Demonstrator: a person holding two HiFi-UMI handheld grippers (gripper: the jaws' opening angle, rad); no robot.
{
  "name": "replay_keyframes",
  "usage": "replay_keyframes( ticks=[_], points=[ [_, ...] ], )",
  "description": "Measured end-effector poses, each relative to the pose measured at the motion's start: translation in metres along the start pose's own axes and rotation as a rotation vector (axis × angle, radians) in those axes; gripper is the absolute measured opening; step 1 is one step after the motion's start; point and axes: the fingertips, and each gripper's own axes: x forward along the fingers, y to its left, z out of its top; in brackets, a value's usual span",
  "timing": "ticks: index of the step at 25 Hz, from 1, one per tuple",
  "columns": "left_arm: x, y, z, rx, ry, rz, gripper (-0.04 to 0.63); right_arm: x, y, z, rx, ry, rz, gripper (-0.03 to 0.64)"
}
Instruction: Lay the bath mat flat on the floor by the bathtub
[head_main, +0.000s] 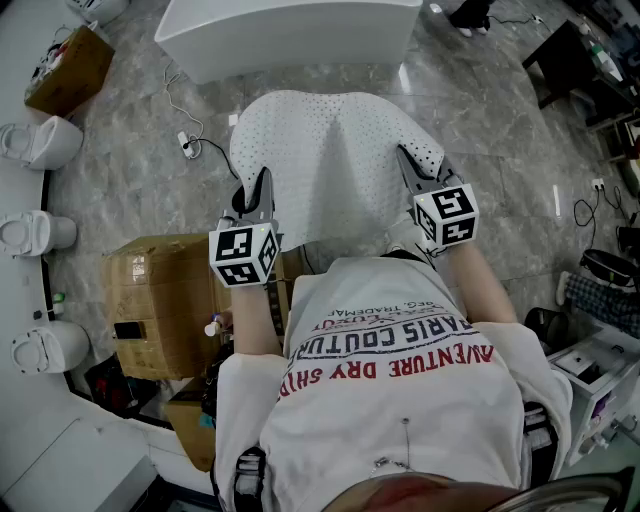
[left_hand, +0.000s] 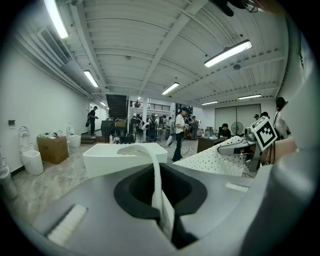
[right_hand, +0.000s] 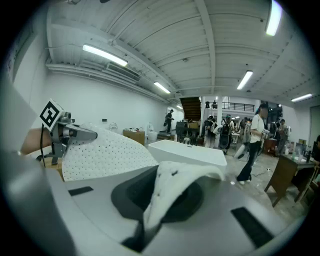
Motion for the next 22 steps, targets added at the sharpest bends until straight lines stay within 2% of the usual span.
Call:
replay_keyframes(
  ticks=[13,17,22],
  points=[
    [0.011,0.012,0.002,-0.008,0.002,0.010,0.021,0.015,-0.004,0.001,0.032,0.010,0.004,0.012],
    [0.014,0.017,0.001,0.002,0.016,0.026,0.021,0.025,-0.006,0.000,0.027,0.031,0.024,0.012],
    [0.029,0.031,-0.002,-0.024,0.038,0.057,0.021,0.053,-0.013,-0.001,0.022,0.052,0.065,0.012]
  ],
)
